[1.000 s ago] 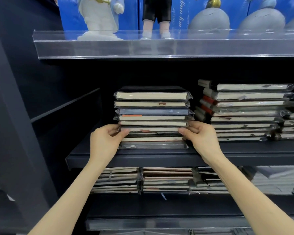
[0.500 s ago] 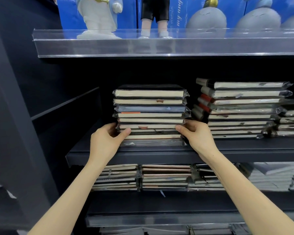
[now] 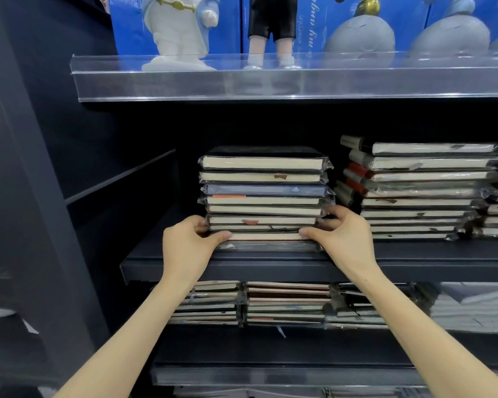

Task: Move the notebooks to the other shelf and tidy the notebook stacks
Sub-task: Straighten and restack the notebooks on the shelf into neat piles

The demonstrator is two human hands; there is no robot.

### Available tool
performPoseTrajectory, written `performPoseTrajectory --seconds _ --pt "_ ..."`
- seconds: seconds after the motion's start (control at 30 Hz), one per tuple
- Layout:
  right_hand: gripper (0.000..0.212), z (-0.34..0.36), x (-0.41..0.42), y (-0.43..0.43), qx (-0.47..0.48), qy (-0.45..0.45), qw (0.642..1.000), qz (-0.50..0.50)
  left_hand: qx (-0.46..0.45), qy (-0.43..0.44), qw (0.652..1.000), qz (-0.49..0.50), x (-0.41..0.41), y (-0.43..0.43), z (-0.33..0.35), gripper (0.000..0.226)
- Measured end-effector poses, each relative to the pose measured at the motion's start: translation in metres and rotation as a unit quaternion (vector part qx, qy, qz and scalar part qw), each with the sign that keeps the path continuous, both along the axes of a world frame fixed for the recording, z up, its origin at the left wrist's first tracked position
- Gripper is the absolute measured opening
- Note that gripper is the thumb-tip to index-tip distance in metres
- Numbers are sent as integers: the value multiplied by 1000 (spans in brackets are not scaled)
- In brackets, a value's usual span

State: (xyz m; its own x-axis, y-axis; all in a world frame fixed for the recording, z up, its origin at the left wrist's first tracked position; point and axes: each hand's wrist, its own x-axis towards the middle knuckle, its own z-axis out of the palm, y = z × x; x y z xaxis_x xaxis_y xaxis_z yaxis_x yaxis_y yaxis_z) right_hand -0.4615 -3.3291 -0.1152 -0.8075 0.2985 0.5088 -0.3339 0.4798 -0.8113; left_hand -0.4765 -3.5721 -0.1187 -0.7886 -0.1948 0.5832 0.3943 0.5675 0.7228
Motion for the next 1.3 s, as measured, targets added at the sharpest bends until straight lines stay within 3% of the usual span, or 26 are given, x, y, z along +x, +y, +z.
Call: performPoseTrajectory --seconds 0.23,0.47,0.63,0.77,0.93,1.07,1.13,1.2,1.3 --pt "58 -1 3 -3 13 29 999 -23 2 23 1000 0 2 1 0 20" --pt "59 2 12 4 10 8 999 30 13 -12 999 -37 9 -5 5 35" --pt "29 5 8 8 11 -21 997 77 37 -13 996 -78 3 -5 7 36" --pt "62 5 6 6 12 -19 995 100 38 8 997 -73 3 -4 5 22" --pt "82 4 -1 7 -2 0 994 106 41 22 997 -64 -2 -3 4 14" --pt "27 3 -6 8 -14 1 996 93 51 29 997 -58 -5 -2 3 13" --pt "11 3 -6 9 -25 2 995 97 52 32 996 -59 -5 -2 2 16" --pt "11 3 -4 10 -36 -1 995 97 47 37 996 -62 -3 -1 2 18" --pt "29 3 1 7 -42 10 997 65 58 39 995 -78 2 -1 1 26"
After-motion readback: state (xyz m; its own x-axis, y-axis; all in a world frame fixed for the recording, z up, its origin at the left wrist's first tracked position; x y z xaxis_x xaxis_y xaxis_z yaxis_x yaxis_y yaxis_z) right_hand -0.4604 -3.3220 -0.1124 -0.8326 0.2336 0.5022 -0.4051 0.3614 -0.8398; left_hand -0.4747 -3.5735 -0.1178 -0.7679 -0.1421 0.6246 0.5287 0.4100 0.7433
